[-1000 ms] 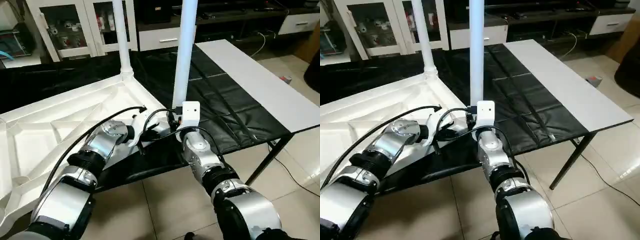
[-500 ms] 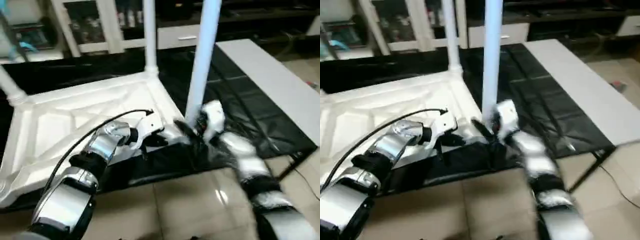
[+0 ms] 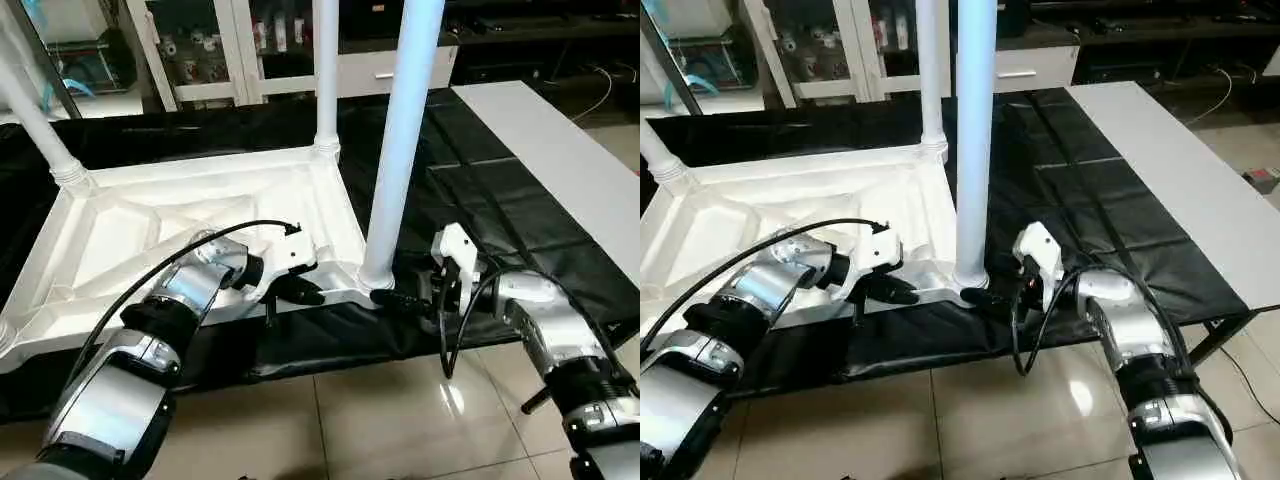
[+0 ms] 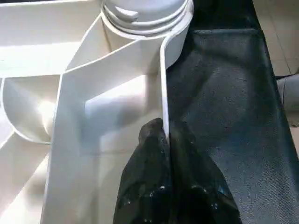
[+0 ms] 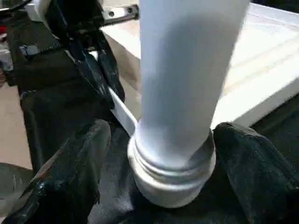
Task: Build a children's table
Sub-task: Rotate leg to tighten
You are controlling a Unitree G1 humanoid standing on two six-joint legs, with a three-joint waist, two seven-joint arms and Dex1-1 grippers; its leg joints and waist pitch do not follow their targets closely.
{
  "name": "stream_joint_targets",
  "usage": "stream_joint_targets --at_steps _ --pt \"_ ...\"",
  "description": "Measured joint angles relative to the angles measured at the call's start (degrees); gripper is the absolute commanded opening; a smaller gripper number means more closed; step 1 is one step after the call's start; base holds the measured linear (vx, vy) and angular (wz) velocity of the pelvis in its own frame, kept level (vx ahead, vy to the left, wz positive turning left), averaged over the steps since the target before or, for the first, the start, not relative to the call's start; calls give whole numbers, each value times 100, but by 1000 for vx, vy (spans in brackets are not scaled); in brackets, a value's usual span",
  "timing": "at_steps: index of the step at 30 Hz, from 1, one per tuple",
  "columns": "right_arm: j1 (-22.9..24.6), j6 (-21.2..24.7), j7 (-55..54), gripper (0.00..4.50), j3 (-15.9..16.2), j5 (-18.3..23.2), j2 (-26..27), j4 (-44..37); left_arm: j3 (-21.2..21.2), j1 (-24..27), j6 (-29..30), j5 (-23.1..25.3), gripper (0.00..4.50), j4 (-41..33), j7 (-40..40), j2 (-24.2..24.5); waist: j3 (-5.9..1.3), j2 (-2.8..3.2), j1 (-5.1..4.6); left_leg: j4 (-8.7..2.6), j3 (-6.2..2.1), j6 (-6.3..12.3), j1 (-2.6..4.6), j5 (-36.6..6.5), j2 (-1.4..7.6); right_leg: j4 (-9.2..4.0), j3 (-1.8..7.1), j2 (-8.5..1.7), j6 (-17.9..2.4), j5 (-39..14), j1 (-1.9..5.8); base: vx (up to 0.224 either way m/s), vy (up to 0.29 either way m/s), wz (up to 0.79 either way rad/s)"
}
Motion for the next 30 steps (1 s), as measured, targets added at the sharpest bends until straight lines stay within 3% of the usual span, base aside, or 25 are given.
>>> stream_joint_targets --at_steps 4,18,26,30 --pt "-194 -8 9 385 36 -87 35 330 -36 34 23 4 0 -92 -23 14 -10 -20 8 0 -1 0 -3 0 1 -1 -1 0 1 -1 1 0 0 0" --pt "-512 -197 11 258 33 -227 230 994 -40 123 109 1 0 -268 -31 68 -13 -23 -2 0 -1 1 -3 1 5 2 -5 1 1 -1 1 0 0 0" --pt "-450 -374 -7 258 22 -313 195 919 -40 186 65 -2 0 -325 80 45 -37 -71 9 2 0 1 -4 1 7 4 -5 2 1 -1 1 0 0 0" --pt "-27 -328 15 258 -121 -232 -125 333 -38 178 -222 -4 0 -199 388 -136 -39 -79 116 14 12 1 0 1 10 1 2 -4 1 -1 5 0 0 0"
